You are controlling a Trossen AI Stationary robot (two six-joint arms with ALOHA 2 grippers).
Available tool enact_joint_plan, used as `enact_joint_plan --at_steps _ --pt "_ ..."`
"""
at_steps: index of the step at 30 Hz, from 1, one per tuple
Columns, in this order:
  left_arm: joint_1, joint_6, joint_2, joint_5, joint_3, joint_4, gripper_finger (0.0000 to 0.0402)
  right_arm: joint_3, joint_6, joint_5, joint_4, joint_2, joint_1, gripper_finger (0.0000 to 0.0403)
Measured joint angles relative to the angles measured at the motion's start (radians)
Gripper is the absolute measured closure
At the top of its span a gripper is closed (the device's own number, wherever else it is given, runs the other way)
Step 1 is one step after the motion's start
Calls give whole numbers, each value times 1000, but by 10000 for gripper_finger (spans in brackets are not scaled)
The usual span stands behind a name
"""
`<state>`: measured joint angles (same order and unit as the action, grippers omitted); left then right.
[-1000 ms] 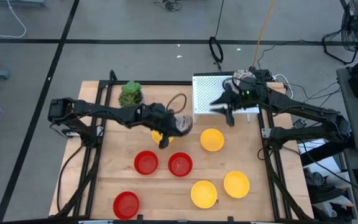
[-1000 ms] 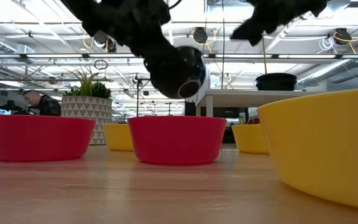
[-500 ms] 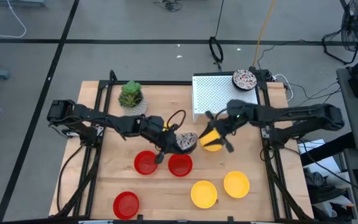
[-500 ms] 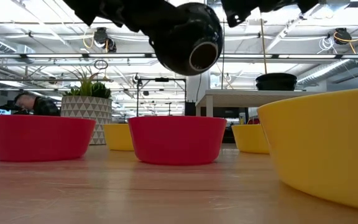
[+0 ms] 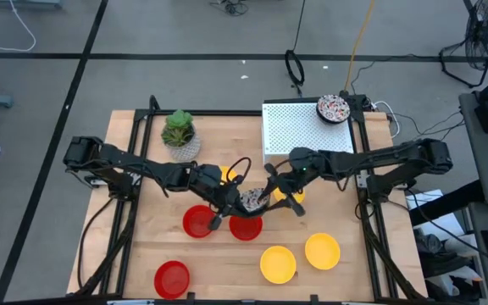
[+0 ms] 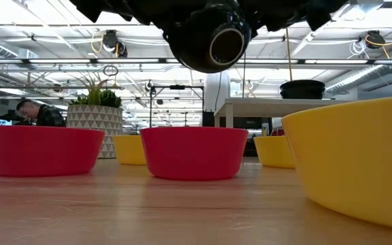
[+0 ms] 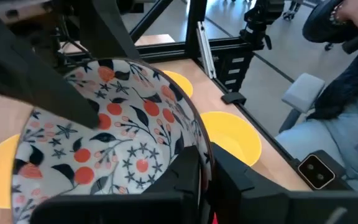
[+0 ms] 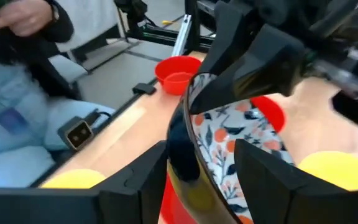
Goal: Pick & Place Mini bowls
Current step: Stack the white and black bowl on top of the white and black bowl on the shelf
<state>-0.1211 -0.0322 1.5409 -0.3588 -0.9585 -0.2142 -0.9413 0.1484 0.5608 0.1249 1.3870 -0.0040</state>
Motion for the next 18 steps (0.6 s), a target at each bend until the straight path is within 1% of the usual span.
enact_joint_plan --at_steps 3,7,10,12,14,17,18 --pt "0 -34 0 -2 0 -9 371 0 -9 41 -3 25 3 231" --pt "1 -44 2 -22 0 -4 387 -2 27 65 8 49 14 232" --pt "1 -47 2 -26 0 0 388 -2 72 67 13 55 23 249" --pt "0 -52 2 -26 0 2 384 -2 95 73 18 55 25 275" --pt "1 -57 2 -25 0 -4 372 -2 107 91 20 55 26 310" --pt "1 -92 1 -24 0 -21 359 -2 113 150 28 58 26 371" --pt "1 -107 1 -25 -1 -31 358 -2 111 168 28 58 27 382"
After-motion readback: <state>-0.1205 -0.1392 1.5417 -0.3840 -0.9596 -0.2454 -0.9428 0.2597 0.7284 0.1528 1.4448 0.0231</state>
